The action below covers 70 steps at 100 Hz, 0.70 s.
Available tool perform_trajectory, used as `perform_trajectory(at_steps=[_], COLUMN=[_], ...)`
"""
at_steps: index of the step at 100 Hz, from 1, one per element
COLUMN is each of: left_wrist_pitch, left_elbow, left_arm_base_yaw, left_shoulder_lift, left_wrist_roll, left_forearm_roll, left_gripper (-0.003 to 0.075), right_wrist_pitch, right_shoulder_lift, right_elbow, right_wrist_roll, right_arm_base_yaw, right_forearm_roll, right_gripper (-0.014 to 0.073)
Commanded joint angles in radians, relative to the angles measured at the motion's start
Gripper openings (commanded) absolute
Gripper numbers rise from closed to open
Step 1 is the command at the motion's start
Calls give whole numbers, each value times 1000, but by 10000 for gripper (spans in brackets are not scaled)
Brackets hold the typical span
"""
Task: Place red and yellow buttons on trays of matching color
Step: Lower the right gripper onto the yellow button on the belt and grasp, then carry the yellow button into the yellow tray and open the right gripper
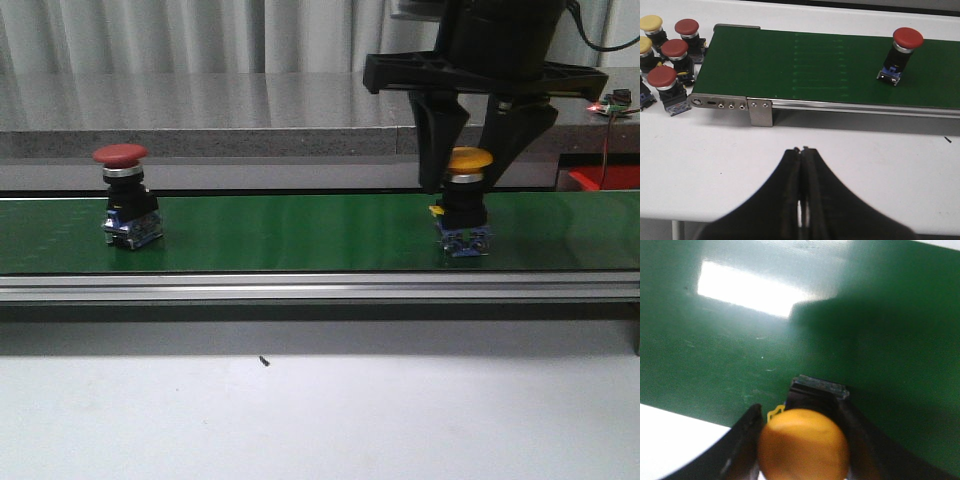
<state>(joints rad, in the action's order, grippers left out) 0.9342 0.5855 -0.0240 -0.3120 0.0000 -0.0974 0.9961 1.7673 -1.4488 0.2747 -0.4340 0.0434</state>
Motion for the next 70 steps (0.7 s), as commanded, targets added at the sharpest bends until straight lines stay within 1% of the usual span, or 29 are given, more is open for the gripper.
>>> perform_trajectory(at_steps=[1,17,29,43,70], left_wrist_pitch=[-63,-63,-63,-63,-63], left_elbow=[22,22,22,22,22], left_arm_base_yaw=[9,9,9,9,9], left_shoulder_lift=[-11,-11,-11,-11,-11], left_wrist_roll=[0,0,0,0,0], left_forearm_roll=[-13,-13,-13,-13,-13], left_gripper=[-20,-20,-20,-20,-20], right_wrist_pitch=[-16,9,35,62,120], right_shoulder_lift=[-46,-69,-124,-197,-265], right_elbow=[-35,-35,-35,-35,-34], right_wrist_roll=[-1,-1,-3,-43,-122], right_arm_base_yaw=[9,20,63,165,425], right_forearm_roll=[-13,-31,-57,-57,-57], right_gripper=[218,213,213,213,213])
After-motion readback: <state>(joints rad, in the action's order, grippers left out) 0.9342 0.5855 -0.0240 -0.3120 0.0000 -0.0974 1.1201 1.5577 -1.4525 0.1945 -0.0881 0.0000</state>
